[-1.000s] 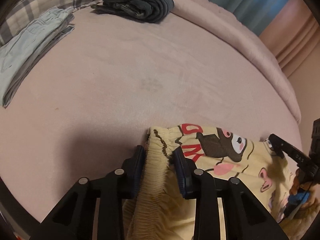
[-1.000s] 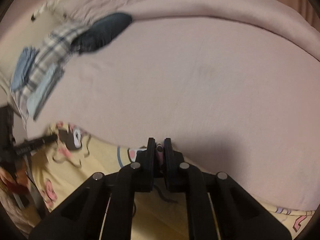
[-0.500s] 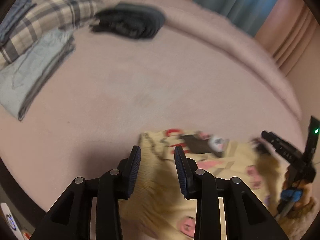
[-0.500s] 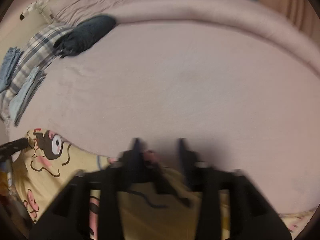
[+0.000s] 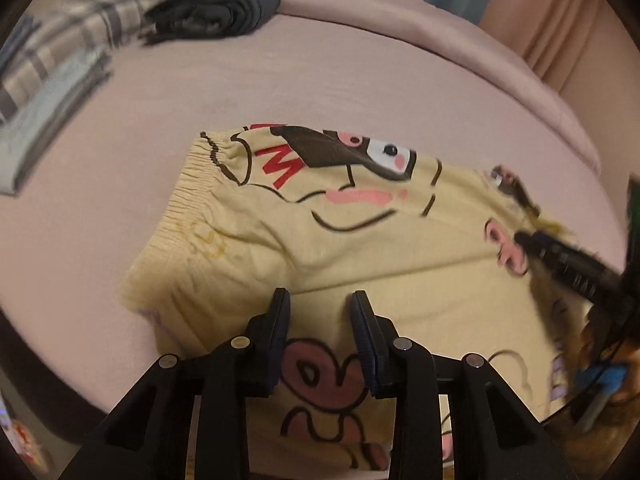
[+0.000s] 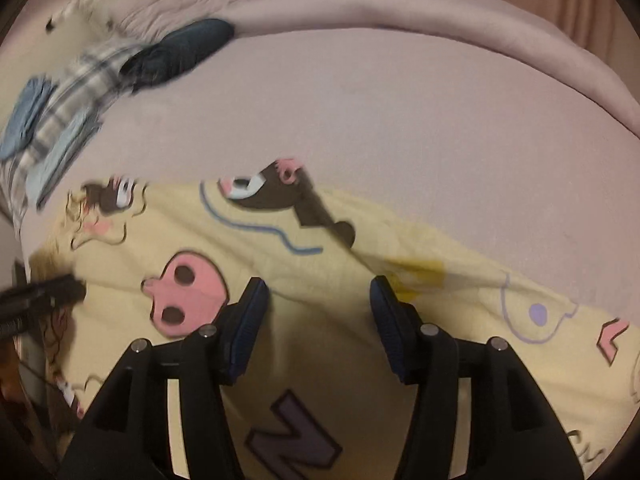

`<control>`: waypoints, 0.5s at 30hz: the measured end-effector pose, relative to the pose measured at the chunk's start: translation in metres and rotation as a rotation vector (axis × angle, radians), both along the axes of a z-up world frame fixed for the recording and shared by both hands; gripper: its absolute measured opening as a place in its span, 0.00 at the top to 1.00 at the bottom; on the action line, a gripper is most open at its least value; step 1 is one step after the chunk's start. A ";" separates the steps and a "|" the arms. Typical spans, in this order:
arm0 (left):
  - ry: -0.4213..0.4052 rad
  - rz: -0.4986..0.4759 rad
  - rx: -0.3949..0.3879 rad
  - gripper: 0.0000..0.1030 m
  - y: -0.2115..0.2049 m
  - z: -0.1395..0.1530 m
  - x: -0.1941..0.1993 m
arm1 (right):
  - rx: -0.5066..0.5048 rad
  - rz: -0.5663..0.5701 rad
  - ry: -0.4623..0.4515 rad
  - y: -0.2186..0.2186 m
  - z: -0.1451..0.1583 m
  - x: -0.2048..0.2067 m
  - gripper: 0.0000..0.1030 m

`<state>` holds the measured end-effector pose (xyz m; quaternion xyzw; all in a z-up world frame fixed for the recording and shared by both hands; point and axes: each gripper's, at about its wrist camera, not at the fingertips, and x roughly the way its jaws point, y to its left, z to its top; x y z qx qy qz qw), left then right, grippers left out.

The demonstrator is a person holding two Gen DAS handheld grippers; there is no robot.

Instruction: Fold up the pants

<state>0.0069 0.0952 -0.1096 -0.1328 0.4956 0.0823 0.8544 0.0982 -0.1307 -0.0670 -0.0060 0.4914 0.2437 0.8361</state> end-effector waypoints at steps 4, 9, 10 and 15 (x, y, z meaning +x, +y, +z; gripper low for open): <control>-0.017 0.040 0.019 0.66 -0.004 -0.002 -0.003 | -0.041 -0.017 -0.060 0.010 -0.003 -0.007 0.44; -0.029 0.040 0.011 0.66 -0.008 -0.004 -0.005 | 0.006 -0.030 -0.060 -0.001 -0.003 -0.004 0.44; -0.031 0.041 0.008 0.66 -0.007 -0.005 -0.006 | 0.007 -0.030 -0.063 0.003 -0.001 -0.006 0.44; -0.032 0.050 -0.015 0.66 0.000 -0.004 -0.005 | 0.033 -0.068 -0.086 0.002 0.001 -0.014 0.44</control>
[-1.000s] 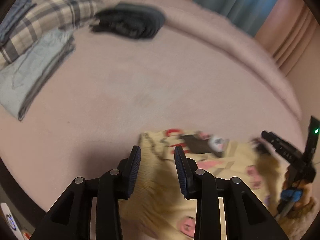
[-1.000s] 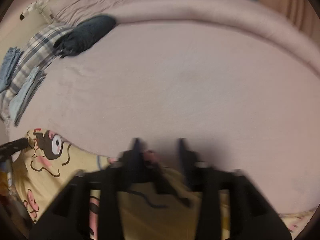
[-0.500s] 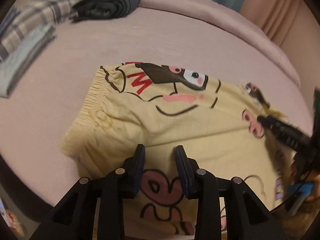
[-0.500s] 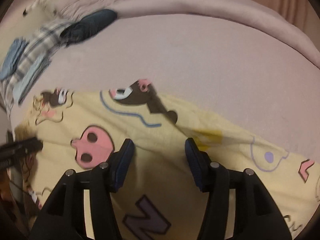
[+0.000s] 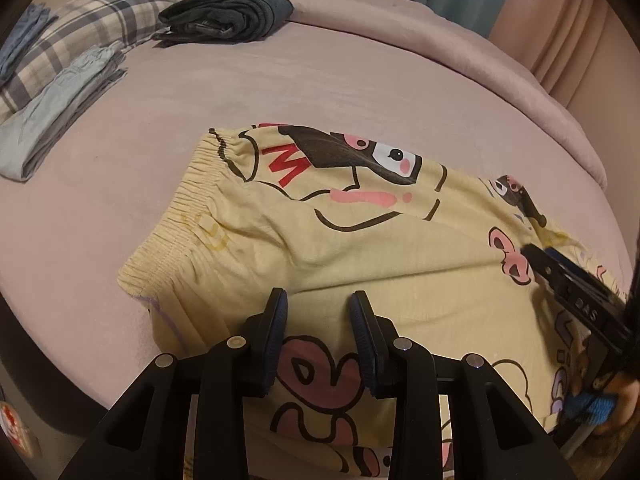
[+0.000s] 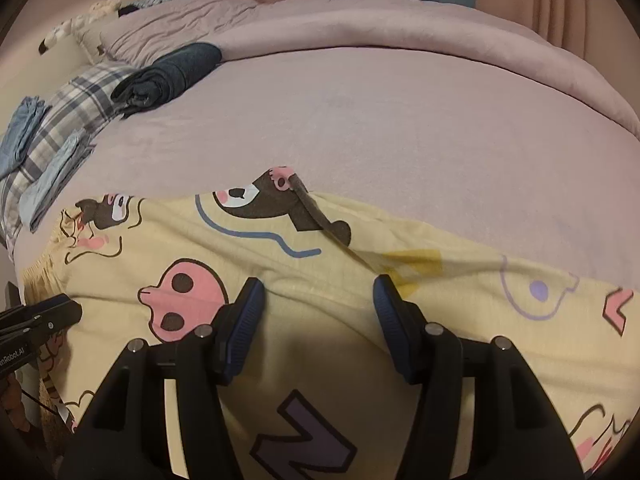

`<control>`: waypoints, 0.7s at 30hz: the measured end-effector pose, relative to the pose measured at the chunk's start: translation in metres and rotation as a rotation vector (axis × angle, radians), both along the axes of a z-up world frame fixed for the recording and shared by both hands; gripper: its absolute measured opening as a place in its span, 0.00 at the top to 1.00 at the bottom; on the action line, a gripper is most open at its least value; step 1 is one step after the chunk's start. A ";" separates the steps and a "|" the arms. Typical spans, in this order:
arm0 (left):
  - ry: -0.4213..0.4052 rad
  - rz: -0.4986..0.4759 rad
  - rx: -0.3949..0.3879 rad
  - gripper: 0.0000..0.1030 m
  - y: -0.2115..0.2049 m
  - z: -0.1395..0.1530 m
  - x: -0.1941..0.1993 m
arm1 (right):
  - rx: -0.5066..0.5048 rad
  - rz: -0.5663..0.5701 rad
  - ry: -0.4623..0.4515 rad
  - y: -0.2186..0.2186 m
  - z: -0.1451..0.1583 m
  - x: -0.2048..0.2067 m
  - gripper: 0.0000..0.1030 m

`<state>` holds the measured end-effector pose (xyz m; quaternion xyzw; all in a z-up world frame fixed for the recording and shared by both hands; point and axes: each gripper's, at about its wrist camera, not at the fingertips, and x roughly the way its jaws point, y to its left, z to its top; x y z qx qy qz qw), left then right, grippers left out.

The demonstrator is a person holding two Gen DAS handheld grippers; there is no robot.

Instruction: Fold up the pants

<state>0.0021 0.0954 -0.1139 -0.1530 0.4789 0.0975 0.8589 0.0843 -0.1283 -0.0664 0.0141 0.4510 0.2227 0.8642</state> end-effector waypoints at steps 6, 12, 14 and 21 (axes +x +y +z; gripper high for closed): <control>0.005 -0.004 0.017 0.66 -0.001 0.000 0.000 | -0.018 0.002 -0.034 -0.043 0.007 -0.040 0.45; 0.055 -0.031 0.073 0.66 -0.013 0.004 0.007 | -0.029 -0.189 0.029 -0.136 0.008 -0.072 0.45; 0.089 -0.039 0.084 0.66 -0.019 0.008 0.014 | -0.032 -0.296 0.061 -0.175 0.006 -0.079 0.45; 0.077 -0.173 -0.121 0.66 -0.063 0.027 0.029 | 0.007 -0.691 0.143 -0.296 0.005 -0.100 0.45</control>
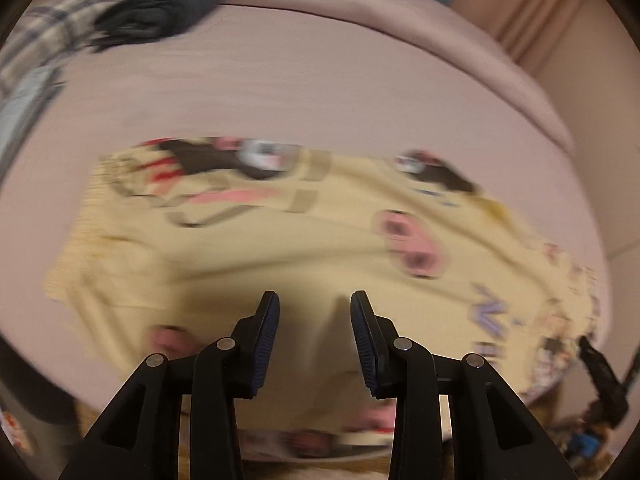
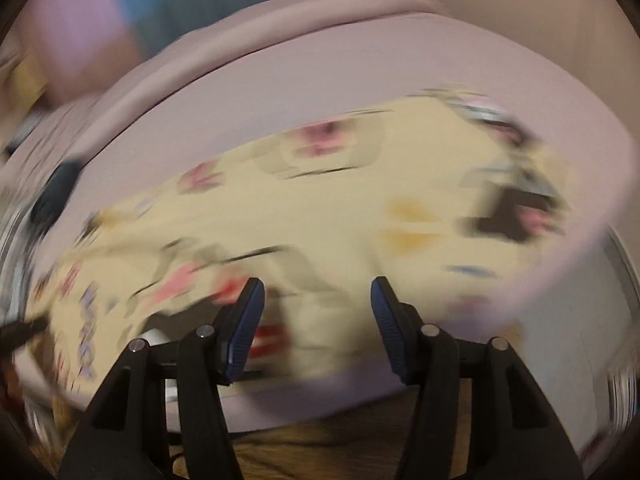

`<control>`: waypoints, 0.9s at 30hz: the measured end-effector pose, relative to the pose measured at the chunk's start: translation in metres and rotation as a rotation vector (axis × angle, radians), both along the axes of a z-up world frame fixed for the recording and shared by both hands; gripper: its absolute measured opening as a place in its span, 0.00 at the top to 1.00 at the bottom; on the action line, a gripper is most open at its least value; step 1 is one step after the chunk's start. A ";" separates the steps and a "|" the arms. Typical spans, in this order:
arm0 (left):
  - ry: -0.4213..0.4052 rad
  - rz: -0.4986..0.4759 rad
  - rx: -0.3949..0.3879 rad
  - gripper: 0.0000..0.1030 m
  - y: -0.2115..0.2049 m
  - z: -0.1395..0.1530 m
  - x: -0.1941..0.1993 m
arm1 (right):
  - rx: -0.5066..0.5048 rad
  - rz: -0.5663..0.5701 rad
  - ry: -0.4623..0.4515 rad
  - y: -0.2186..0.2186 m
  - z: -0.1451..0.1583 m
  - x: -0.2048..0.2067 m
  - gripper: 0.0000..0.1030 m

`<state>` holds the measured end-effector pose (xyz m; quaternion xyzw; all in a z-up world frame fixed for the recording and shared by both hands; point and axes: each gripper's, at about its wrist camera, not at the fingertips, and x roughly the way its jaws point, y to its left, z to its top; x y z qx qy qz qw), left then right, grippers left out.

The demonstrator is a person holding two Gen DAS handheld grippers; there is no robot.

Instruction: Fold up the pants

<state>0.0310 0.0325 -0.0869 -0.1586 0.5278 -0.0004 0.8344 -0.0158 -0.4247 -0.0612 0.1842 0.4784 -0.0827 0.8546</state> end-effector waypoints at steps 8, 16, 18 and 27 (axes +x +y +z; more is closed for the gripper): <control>0.053 -0.281 -0.108 0.66 -0.082 -0.013 0.010 | 0.102 -0.184 -0.058 -0.059 0.005 -0.027 0.40; 0.107 -0.372 -0.080 0.66 -0.115 -0.028 0.000 | 0.156 -0.259 -0.072 -0.082 -0.008 -0.026 0.45; 0.119 -0.361 -0.101 0.66 -0.110 -0.030 -0.003 | 0.148 -0.259 -0.085 -0.088 -0.006 -0.021 0.50; 0.155 -0.338 -0.169 0.68 -0.097 -0.031 -0.009 | 0.159 -0.318 -0.082 -0.119 -0.017 0.002 0.52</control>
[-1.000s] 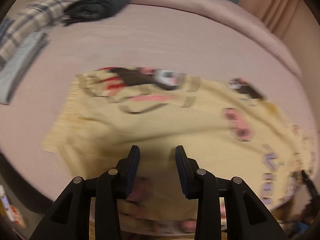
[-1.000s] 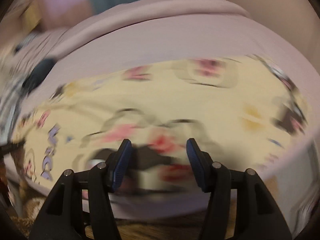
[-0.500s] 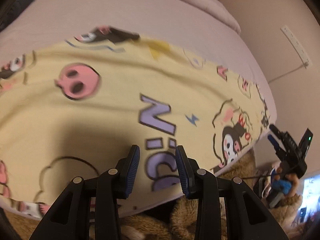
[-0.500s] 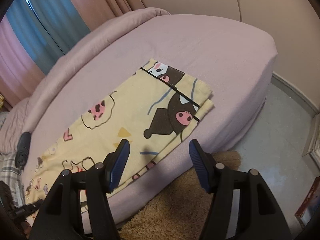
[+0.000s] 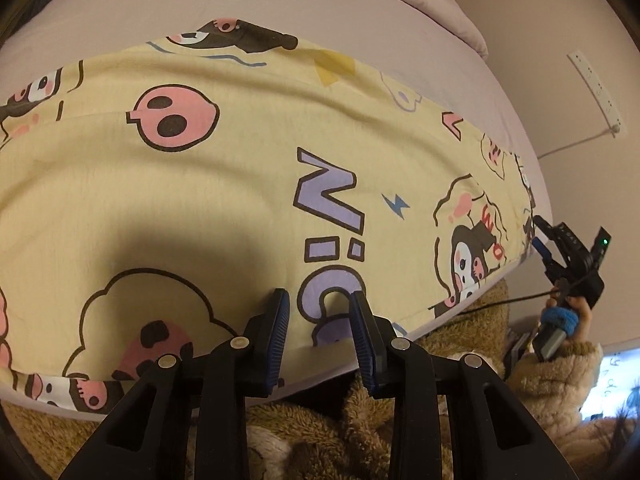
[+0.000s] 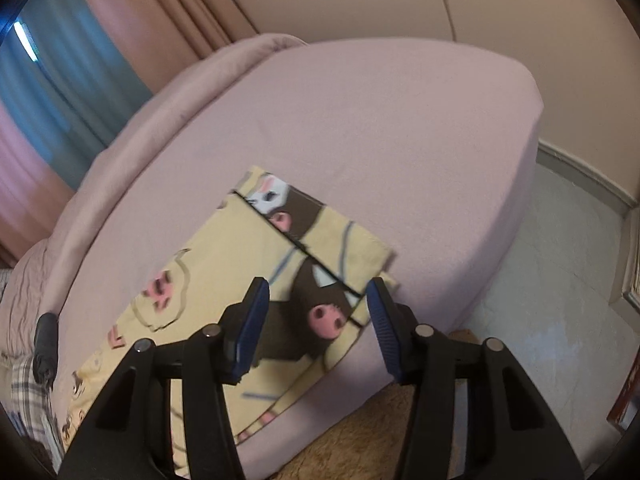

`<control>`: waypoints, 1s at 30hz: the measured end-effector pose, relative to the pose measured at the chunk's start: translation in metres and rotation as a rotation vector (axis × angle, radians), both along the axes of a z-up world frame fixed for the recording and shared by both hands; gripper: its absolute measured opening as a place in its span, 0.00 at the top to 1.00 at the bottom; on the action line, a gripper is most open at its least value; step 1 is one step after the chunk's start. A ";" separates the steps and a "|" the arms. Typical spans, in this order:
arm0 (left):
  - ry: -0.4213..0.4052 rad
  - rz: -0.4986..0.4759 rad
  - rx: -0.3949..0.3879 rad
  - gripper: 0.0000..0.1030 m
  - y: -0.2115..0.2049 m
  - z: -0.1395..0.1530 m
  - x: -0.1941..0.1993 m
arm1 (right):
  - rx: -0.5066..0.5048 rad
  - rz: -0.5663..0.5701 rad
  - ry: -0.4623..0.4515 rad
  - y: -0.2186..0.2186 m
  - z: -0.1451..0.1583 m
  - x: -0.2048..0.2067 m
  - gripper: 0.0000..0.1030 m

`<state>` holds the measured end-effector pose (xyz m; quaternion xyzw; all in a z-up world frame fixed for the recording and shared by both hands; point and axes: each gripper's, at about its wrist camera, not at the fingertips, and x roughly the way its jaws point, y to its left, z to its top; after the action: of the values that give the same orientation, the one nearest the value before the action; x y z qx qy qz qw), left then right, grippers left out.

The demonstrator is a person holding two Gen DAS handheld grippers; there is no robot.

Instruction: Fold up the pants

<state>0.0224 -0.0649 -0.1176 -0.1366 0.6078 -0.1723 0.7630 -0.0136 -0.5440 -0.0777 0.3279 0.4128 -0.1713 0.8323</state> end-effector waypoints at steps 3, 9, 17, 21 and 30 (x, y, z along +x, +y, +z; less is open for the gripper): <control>-0.005 -0.005 0.012 0.68 -0.002 0.000 -0.001 | -0.010 -0.005 -0.012 0.002 -0.002 -0.002 0.55; 0.008 0.000 0.002 0.68 -0.003 -0.002 0.003 | -0.033 -0.032 -0.031 -0.010 -0.001 0.003 0.78; 0.023 0.007 -0.008 0.68 0.003 0.001 0.000 | 0.001 -0.062 -0.147 -0.008 0.031 -0.020 0.92; 0.031 0.005 -0.013 0.68 0.004 0.000 0.001 | -0.034 -0.048 -0.058 -0.008 0.020 -0.020 0.90; 0.048 0.040 -0.024 0.68 0.024 0.011 -0.001 | -0.133 -0.112 0.073 -0.015 0.004 -0.024 0.17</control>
<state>0.0216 -0.0405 -0.1065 -0.1618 0.6210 -0.1609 0.7498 -0.0381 -0.5585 -0.0736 0.2882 0.4116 -0.2564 0.8257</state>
